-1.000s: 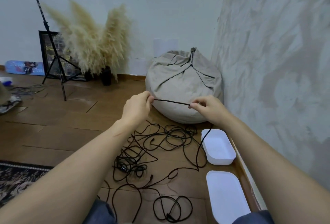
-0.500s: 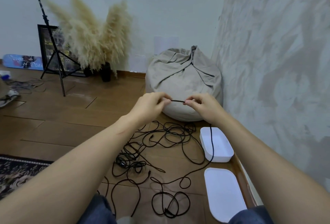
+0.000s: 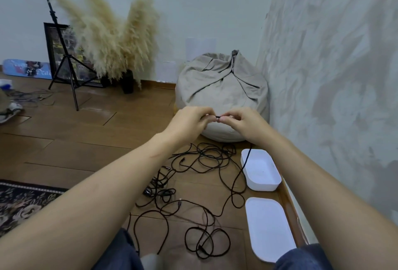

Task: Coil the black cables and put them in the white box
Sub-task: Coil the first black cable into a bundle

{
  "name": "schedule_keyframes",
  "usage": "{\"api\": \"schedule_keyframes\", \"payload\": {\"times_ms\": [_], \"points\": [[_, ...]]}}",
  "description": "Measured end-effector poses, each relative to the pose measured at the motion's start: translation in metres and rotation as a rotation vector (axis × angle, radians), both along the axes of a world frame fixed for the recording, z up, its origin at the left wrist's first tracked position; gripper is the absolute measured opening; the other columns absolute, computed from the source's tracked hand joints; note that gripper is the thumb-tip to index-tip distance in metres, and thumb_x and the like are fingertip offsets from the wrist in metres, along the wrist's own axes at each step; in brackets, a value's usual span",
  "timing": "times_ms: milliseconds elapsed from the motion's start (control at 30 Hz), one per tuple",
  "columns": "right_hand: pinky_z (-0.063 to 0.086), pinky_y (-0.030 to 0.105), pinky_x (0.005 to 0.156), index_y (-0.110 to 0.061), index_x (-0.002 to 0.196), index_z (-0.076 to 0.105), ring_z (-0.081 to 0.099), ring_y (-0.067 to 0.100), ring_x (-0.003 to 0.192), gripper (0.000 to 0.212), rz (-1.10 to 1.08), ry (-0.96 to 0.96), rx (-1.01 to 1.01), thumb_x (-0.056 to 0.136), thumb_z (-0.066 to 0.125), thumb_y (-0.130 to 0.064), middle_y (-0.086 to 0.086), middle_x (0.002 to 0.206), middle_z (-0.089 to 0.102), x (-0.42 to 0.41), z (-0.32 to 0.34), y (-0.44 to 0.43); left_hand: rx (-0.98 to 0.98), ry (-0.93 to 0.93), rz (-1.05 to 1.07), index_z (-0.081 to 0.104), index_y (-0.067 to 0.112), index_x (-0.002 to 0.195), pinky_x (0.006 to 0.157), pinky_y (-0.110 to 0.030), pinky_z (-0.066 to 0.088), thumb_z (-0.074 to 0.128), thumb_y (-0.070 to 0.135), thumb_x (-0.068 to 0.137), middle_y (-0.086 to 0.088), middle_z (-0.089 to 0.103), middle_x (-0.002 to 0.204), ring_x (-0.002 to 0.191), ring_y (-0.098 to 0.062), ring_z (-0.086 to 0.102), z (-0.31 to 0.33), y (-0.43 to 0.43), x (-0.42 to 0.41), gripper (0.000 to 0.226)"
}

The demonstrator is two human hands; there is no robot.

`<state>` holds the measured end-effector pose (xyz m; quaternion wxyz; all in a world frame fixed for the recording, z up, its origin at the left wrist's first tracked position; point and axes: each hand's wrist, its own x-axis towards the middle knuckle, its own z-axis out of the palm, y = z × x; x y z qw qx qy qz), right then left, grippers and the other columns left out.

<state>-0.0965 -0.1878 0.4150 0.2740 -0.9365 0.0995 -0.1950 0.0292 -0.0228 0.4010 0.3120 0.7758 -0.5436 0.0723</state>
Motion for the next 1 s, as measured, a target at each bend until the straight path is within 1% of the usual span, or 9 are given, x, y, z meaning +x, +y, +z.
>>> {"api": "schedule_keyframes", "payload": {"times_ms": [167, 233, 333, 500, 567, 633, 733, 900, 1000], "points": [[0.048, 0.040, 0.072, -0.023, 0.096, 0.078, 0.063, 0.026, 0.079, 0.020, -0.058, 0.014, 0.039, 0.096, 0.062, -0.035, 0.009, 0.081, 0.072, -0.012, -0.002, -0.018, -0.006, -0.018, 0.356, 0.059, 0.032, 0.091, 0.071, -0.042, 0.055, 0.049, 0.035, 0.104, 0.008, 0.067, 0.086, 0.081, -0.025, 0.064, -0.009, 0.015, 0.026, 0.018], [0.042, 0.038, 0.067, -0.021, 0.096, 0.077, 0.057, 0.028, 0.073, 0.020, -0.043, 0.000, 0.045, 0.098, 0.061, -0.031, 0.015, 0.080, 0.069, -0.012, -0.003, -0.016, -0.002, 0.029, 0.253, 0.065, 0.029, 0.100, 0.073, -0.039, 0.055, 0.050, 0.034, 0.104, 0.008, 0.068, 0.088, 0.082, -0.020, 0.064, -0.010, 0.012, 0.020, 0.017], [0.035, 0.033, 0.062, -0.021, 0.097, 0.076, 0.046, 0.013, 0.062, 0.019, -0.023, -0.033, 0.058, 0.098, 0.060, -0.032, 0.002, 0.065, 0.058, -0.004, -0.003, -0.006, -0.016, 0.043, 0.048, 0.069, 0.027, 0.106, 0.068, -0.035, 0.049, 0.053, 0.032, 0.104, 0.013, 0.065, 0.082, 0.077, -0.014, 0.061, -0.006, 0.002, -0.002, 0.017], [0.040, 0.027, 0.062, -0.024, 0.093, 0.076, 0.054, 0.004, 0.064, 0.017, -0.053, 0.034, 0.095, 0.097, 0.062, -0.033, -0.006, 0.068, 0.065, -0.015, -0.003, -0.021, -0.057, 0.003, 0.535, 0.059, 0.026, 0.100, 0.073, -0.045, 0.056, 0.045, 0.034, 0.106, 0.001, 0.069, 0.090, 0.082, -0.031, 0.064, -0.008, 0.018, 0.029, 0.018], [0.035, 0.022, 0.061, -0.023, 0.094, 0.076, 0.052, -0.004, 0.059, 0.018, -0.058, 0.047, 0.111, 0.099, 0.059, -0.029, -0.018, 0.060, 0.061, -0.018, -0.009, -0.027, -0.050, 0.063, 0.466, 0.062, 0.026, 0.106, 0.077, -0.043, 0.056, 0.045, 0.035, 0.106, 0.002, 0.069, 0.093, 0.087, -0.027, 0.066, -0.010, 0.022, 0.030, 0.018], [0.035, 0.022, 0.062, -0.025, 0.095, 0.076, 0.051, -0.003, 0.059, 0.018, -0.042, 0.039, 0.124, 0.100, 0.059, -0.030, -0.022, 0.058, 0.059, -0.015, -0.013, -0.023, -0.026, 0.113, 0.195, 0.065, 0.028, 0.117, 0.078, -0.038, 0.056, 0.049, 0.037, 0.105, 0.006, 0.071, 0.098, 0.088, -0.016, 0.067, -0.005, 0.015, 0.011, 0.022], [0.036, 0.024, 0.062, -0.029, 0.091, 0.072, 0.051, -0.002, 0.059, 0.014, 0.026, 0.021, 0.106, 0.099, 0.061, -0.030, -0.023, 0.058, 0.059, -0.005, -0.010, -0.008, 0.032, 0.017, -0.023, 0.068, 0.026, 0.107, 0.074, -0.041, 0.055, 0.054, 0.037, 0.103, 0.008, 0.069, 0.083, 0.078, -0.014, 0.063, 0.003, -0.001, -0.017, 0.018], [0.038, 0.030, 0.064, -0.028, 0.085, 0.076, 0.049, 0.009, 0.064, 0.018, -0.031, -0.005, 0.157, 0.096, 0.062, -0.032, -0.002, 0.063, 0.059, -0.017, -0.003, -0.025, -0.078, -0.064, 0.490, 0.058, 0.022, 0.097, 0.066, -0.039, 0.047, 0.047, 0.036, 0.106, 0.001, 0.068, 0.088, 0.077, -0.028, 0.060, 0.003, 0.014, 0.024, 0.020], [0.040, 0.033, 0.068, -0.030, 0.084, 0.076, 0.048, 0.013, 0.067, 0.024, -0.045, 0.014, 0.150, 0.099, 0.058, -0.032, -0.006, 0.063, 0.054, -0.022, -0.011, -0.032, -0.036, 0.040, 0.395, 0.060, 0.028, 0.104, 0.076, -0.039, 0.055, 0.047, 0.034, 0.105, 0.007, 0.070, 0.097, 0.087, -0.023, 0.066, -0.006, 0.020, 0.030, 0.015]]}}
